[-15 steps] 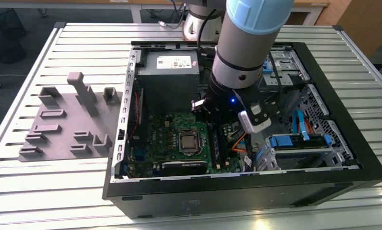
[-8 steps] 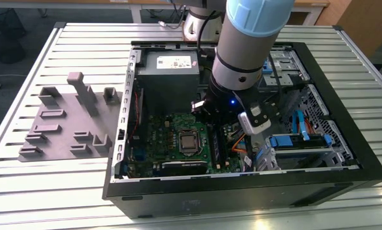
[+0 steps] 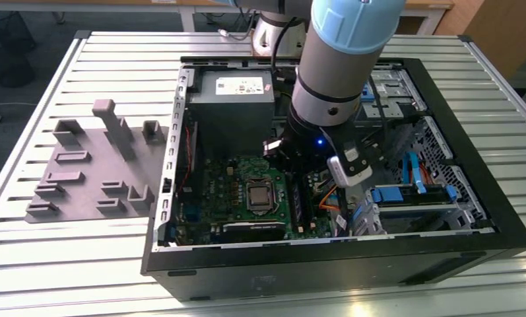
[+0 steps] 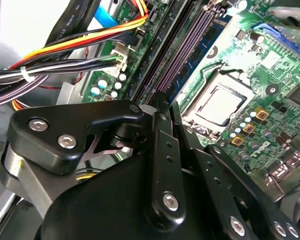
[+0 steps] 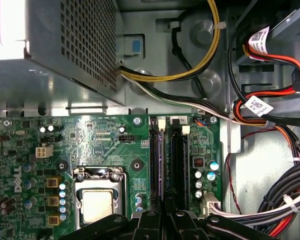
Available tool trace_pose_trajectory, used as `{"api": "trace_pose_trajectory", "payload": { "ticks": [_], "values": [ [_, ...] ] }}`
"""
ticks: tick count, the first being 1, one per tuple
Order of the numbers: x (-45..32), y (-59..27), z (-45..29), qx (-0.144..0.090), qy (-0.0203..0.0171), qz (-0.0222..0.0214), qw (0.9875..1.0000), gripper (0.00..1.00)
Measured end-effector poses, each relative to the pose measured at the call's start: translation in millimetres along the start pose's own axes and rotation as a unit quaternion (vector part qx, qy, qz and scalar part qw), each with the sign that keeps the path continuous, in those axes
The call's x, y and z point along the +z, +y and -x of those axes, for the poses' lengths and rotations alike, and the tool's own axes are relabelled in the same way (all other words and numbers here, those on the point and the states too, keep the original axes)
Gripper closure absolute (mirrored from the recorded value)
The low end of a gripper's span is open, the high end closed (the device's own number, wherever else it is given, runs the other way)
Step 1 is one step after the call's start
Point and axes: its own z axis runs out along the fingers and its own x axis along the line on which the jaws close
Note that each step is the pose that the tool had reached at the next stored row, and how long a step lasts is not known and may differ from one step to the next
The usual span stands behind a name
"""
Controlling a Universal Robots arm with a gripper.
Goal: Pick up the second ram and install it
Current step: 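Insert the second ram into the second slot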
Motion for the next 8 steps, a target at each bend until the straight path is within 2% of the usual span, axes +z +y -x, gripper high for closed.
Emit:
{"api": "trace_pose_trajectory", "payload": {
  "ticks": [8],
  "values": [
    [2.7,-0.1,0.1,0.000,0.0000,-0.0001,1.0000,0.86]
  ]
}}
